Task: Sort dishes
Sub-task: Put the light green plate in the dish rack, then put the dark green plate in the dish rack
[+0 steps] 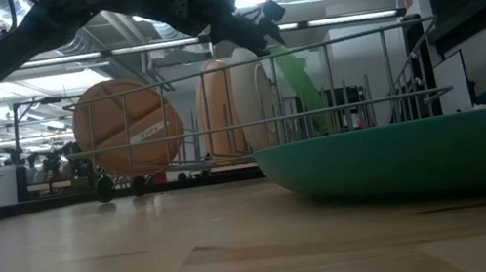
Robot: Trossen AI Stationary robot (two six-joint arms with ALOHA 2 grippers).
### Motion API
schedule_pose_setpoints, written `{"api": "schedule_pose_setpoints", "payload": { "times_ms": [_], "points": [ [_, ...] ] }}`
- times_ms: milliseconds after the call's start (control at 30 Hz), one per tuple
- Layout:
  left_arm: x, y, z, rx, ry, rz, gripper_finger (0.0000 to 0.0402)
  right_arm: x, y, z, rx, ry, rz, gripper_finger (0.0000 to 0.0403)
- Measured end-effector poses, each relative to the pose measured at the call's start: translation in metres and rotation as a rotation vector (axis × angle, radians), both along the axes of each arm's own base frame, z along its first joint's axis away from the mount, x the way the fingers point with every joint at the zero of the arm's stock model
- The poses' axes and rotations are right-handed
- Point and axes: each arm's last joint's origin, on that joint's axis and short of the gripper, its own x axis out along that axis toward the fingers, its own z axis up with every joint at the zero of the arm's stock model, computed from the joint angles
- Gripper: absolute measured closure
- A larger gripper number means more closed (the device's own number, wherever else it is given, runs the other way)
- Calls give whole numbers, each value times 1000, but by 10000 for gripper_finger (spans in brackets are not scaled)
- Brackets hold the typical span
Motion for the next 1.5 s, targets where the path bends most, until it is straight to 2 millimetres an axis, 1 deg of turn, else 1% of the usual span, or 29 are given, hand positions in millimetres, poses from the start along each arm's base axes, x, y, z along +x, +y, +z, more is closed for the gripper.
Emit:
{"api": "schedule_pose_setpoints", "payload": {
  "times_ms": [100, 200, 333, 500, 600, 733, 833, 900, 967, 1100, 1200, 1300, 1400, 1500],
  "points": [
    [2, -3, -1, 67, 79, -23, 259, 0, 0, 0, 0, 0, 0, 265],
    [2, -3, -3, 98, 145, -1, 259, 0, 0, 0, 1, -1, 0, 265],
    [0, -1, -2, 124, 177, 44, 259, 0, 0, 0, 17, -17, -4, 265],
    [0, -2, -2, 138, 196, 46, 259, 0, 0, 0, 32, -32, -7, 265],
    [1, -2, 0, 141, 160, 46, 259, 0, 0, 0, 38, -28, 0, 265],
    [2, -4, 11, 154, 25, 8, 259, 0, 0, 0, 42, -25, 5, 265],
    [1, -10, 26, 204, -56, -102, 259, 0, 0, 0, 42, -25, 6, 265],
    [0, -18, 38, 264, -58, -219, 259, 0, 0, 0, 42, -25, 5, 265],
    [2, -29, 46, 345, -32, -385, 259, 0, 0, 0, 42, -25, 6, 265],
    [11, -60, 53, 475, -2, -773, 259, 0, 0, 0, 42, -25, 6, 265],
    [14, -88, 59, 494, 12, -1028, 259, 0, 0, 0, 42, -24, 6, 265],
    [22, -119, 56, 457, 55, -1193, 259, 0, 0, 0, 48, -20, 14, 265],
    [35, -151, 45, 438, 108, -1306, 259, 1, 1, -1, 64, -9, 35, 265],
    [45, -186, 36, 459, 163, -1401, 259, 1, 2, -2, 90, 9, 68, 265]
  ]
}}
